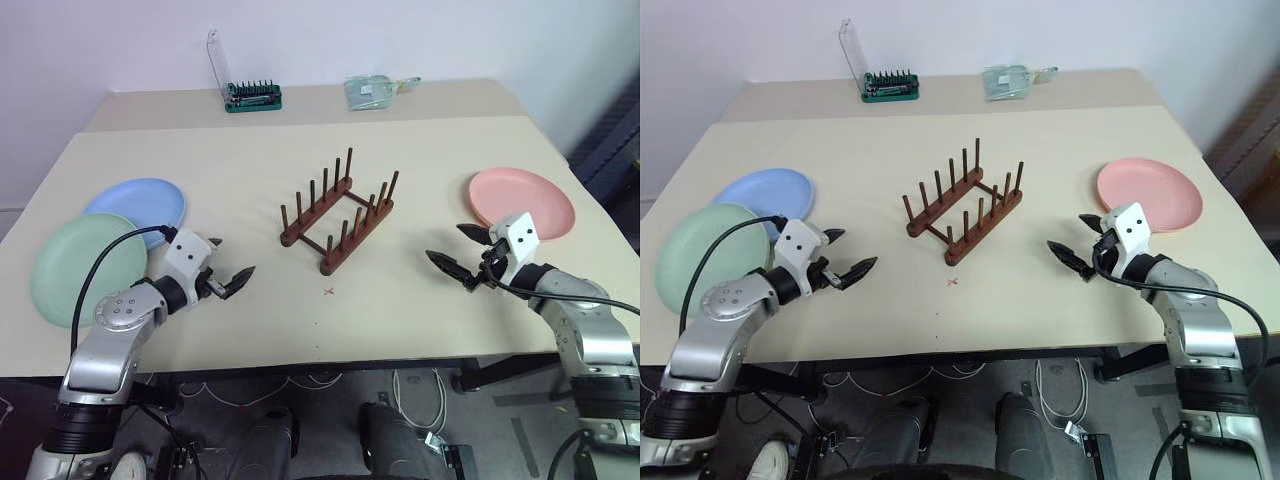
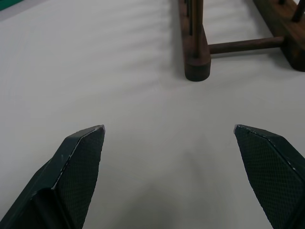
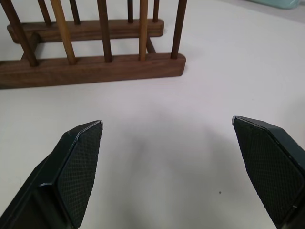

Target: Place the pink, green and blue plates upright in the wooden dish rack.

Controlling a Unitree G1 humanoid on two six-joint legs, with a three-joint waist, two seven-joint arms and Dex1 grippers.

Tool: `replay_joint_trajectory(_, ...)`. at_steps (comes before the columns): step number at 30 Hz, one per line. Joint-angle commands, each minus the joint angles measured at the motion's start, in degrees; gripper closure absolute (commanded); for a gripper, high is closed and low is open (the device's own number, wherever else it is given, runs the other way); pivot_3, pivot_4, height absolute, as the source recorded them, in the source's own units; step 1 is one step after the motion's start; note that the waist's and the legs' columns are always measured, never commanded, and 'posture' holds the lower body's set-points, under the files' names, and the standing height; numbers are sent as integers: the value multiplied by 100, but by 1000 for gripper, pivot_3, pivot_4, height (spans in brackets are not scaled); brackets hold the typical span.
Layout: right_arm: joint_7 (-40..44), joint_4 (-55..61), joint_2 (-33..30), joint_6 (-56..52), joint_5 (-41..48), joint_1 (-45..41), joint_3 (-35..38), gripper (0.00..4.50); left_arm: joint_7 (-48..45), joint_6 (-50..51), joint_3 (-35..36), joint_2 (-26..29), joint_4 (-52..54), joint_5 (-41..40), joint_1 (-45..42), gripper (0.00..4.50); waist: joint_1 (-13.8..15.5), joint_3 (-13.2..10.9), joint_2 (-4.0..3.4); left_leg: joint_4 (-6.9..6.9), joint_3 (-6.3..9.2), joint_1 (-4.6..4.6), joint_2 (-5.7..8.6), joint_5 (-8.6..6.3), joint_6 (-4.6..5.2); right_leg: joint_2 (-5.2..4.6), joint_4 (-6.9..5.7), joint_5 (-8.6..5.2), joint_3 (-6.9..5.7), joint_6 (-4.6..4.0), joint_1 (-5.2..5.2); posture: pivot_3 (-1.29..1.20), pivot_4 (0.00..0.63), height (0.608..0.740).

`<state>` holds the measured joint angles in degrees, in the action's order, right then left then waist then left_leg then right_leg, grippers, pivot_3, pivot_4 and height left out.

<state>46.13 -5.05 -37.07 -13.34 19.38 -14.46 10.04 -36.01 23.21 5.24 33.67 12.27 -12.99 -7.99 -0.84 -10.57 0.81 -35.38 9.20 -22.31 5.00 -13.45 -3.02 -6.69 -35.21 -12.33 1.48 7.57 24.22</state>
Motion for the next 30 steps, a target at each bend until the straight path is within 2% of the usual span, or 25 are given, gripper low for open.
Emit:
replay_joint_trajectory(1, 42, 16, 12, 164, 22, -100, 70, 54, 64, 1, -21, -4, 257, 26, -2, 0, 2, 0, 0, 0, 0, 0, 0, 0, 0, 0, 0, 0, 0, 0, 0, 0, 150, 740)
replay_joint_trajectory(6, 16, 30, 36, 158, -30, -211, -43, 54, 124, 72, -94, -87, 440, -18, 127, 0, 3, 0, 0, 0, 0, 0, 0, 0, 0, 0, 0, 0, 0, 0, 0, 0, 150, 740)
replay_joint_trajectory(15, -204, 811, 97, -270, 7, 22, -153, 54, -158, 94, -438, -52, 474, -46, 174, 0, 8, 0, 0, 0, 0, 0, 0, 0, 0, 0, 0, 0, 0, 0, 0, 0, 150, 740)
replay_joint_trajectory(20, -363, 1071, 175, -470, -35, 16, -281, 54, -492, -69, -967, -68, 301, 115, 45, 0, 9, 0, 0, 0, -1, 0, 0, 0, 0, 0, 0, 0, 0, 0, 0, 0, 150, 740)
replay_joint_trajectory(25, -551, 1423, 299, -665, -57, 115, -408, 54, -457, -170, -1700, -680, -57, 294, -189, 0, 18, 1, 0, -1, -1, -1, 2, 0, 0, -2, 1, 0, 0, 0, -1, 0, 150, 740)
replay_joint_trajectory(30, -640, 1824, 250, -858, 70, 465, -258, 54, 99, -76, -2106, -1375, -468, 711, -415, 0, 45, 5, -6, -10, 2, -3, 3, -1, 1, -3, 1, 0, -1, 0, -5, 0, 150, 740)
